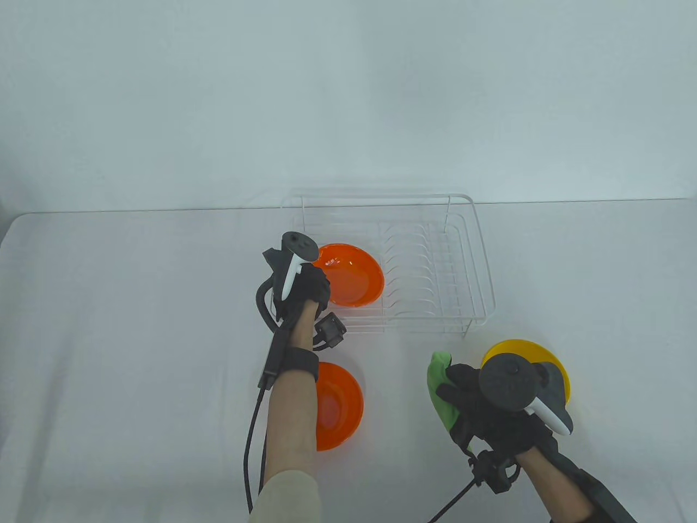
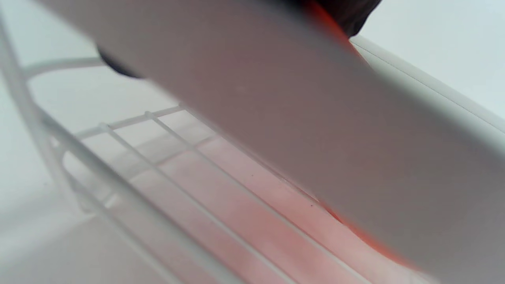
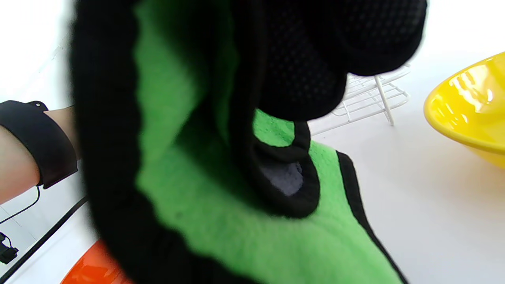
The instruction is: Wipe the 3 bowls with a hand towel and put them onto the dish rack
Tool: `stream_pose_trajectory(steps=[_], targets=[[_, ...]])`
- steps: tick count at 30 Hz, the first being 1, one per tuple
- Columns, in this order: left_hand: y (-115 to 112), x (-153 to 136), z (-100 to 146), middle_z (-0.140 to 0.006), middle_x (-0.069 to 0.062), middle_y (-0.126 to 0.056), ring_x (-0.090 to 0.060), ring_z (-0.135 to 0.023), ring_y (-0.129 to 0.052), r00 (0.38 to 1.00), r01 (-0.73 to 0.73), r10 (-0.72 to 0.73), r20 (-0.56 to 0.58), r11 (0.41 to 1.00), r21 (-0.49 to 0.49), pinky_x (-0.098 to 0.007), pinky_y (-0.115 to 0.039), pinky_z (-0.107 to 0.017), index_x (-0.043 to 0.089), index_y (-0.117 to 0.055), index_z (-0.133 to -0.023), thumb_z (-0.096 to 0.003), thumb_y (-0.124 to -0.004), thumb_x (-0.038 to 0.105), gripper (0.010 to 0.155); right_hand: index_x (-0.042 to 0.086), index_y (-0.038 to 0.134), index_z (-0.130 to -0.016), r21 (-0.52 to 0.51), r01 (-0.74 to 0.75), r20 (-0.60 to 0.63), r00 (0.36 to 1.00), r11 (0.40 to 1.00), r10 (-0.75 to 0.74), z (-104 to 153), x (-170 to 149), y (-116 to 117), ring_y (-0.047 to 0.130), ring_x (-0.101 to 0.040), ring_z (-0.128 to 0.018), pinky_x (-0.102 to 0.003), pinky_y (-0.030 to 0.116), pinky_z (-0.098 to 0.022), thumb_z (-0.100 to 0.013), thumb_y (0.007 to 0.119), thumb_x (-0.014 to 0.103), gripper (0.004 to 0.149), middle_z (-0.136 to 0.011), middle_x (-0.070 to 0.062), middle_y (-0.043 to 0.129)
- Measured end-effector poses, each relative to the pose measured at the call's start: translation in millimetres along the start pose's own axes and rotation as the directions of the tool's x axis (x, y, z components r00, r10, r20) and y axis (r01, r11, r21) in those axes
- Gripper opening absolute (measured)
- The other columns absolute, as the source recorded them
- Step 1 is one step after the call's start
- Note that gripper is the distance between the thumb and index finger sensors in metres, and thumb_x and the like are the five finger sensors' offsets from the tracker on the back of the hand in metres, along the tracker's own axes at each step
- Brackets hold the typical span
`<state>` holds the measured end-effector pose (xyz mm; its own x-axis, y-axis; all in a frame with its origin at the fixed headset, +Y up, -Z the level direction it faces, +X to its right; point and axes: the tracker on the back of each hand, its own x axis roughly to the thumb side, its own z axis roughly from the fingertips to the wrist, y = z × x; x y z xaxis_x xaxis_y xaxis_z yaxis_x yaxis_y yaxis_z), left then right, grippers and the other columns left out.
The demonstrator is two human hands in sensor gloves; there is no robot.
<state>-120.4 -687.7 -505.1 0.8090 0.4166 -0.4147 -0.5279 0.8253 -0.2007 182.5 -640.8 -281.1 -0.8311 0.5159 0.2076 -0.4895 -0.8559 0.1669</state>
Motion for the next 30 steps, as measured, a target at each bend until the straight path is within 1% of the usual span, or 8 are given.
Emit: stream_pose_trajectory(steps=[6,10,13,16,19,24,28,30], targets=[[-6,-3,-2,-0.063,-0.019,-0.091,-0.023,-0.031,-0.101,1.0,0.006,-0.006,-0.011,0.999,-0.038,-0.046,-0.084,-0.036,-0.007,-0.059,-0.103,-0.0597,-0.063,0.031,0.058,0.0,0.079,-0.083,0.009,-0.004,-0.002,1.0,1.0,0.004,-1,0,1,0.102,-0.015,-0.034,-0.036,0.087,-0.03,-0.052,0.077,0.037,0.048,-0.056,-0.012,0.098],[-7,-2,-1,-0.065,-0.021,-0.091,-0.024,-0.033,-0.102,0.993,0.119,-0.119,-0.023,0.993,0.001,-0.048,-0.084,-0.037,-0.009,-0.06,-0.103,-0.0594,-0.064,0.032,0.06,0.0,0.079,-0.083,0.008,-0.004,-0.001,1.0,1.0,0.004,-1,0,1,0.102,-0.015,-0.034,-0.036,0.087,-0.03,-0.052,0.077,0.037,0.048,-0.056,-0.012,0.098],[-6,-2,-1,-0.066,-0.022,-0.091,-0.026,-0.034,-0.102,0.988,0.148,-0.148,-0.032,0.989,0.012,-0.049,-0.083,-0.037,-0.01,-0.06,-0.103,-0.0591,-0.065,0.034,0.062,0.0,0.079,-0.083,0.011,-0.004,0.002,1.0,1.0,0.004,-1,0,2,0.102,-0.015,-0.034,-0.036,0.087,-0.03,-0.052,0.077,0.037,0.048,-0.056,-0.012,0.098],[-2,-5,0,-0.066,-0.024,-0.091,-0.028,-0.035,-0.102,0.981,0.19,-0.189,-0.04,0.981,0.043,-0.05,-0.083,-0.038,-0.011,-0.059,-0.104,-0.0582,-0.066,0.04,0.069,0.0,0.079,-0.083,0.007,-0.005,0.007,1.0,1.0,0.005,-1,0,2,0.101,-0.015,-0.034,-0.036,0.087,-0.03,-0.052,0.077,0.037,0.048,-0.056,-0.012,0.098],[2,-7,4,-0.067,-0.023,-0.091,-0.028,-0.035,-0.103,0.983,0.182,-0.181,-0.024,0.982,0.053,-0.05,-0.084,-0.038,-0.011,-0.06,-0.104,-0.0579,-0.065,0.042,0.07,0.0,0.079,-0.083,0.005,-0.001,0.006,1.0,1.0,0.001,-1,0,2,0.101,-0.015,-0.034,-0.036,0.087,-0.03,-0.052,0.077,0.037,0.048,-0.056,-0.012,0.098],[15,-2,21,-0.067,-0.018,-0.092,-0.025,-0.034,-0.104,0.984,0.168,-0.173,0.045,0.98,0.11,-0.048,-0.086,-0.038,0.002,-0.063,-0.101,-0.0574,-0.065,0.043,0.06,0.0,0.079,-0.083,0.002,0.002,0.005,1.0,1.0,-0.002,-1,0,2,0.101,-0.015,-0.034,-0.036,0.087,-0.03,-0.052,0.077,0.037,0.048,-0.056,-0.012,0.098],[35,-1,46,-0.067,-0.013,-0.091,-0.02,-0.036,-0.103,0.978,0.157,-0.173,0.113,0.978,0.135,-0.04,-0.086,-0.041,0.006,-0.061,-0.102,-0.0571,-0.065,0.045,0.06,0.0,0.079,-0.083,0.0,0.009,-0.003,1.0,1.0,-0.009,-1,-2,2,0.101,-0.015,-0.034,-0.036,0.087,-0.03,-0.052,0.077,0.037,0.048,-0.056,-0.012,0.098],[44,-6,60,-0.068,-0.012,-0.091,-0.018,-0.037,-0.102,0.973,0.156,-0.178,0.146,0.977,0.147,-0.038,-0.086,-0.042,0.007,-0.061,-0.103,-0.0566,-0.065,0.047,0.061,0.0,0.079,-0.083,-0.003,0.013,-0.005,1.0,1.0,-0.013,0,-3,2,0.101,-0.015,-0.034,-0.036,0.087,-0.031,-0.052,0.077,0.037,0.048,-0.056,-0.012,0.098]])
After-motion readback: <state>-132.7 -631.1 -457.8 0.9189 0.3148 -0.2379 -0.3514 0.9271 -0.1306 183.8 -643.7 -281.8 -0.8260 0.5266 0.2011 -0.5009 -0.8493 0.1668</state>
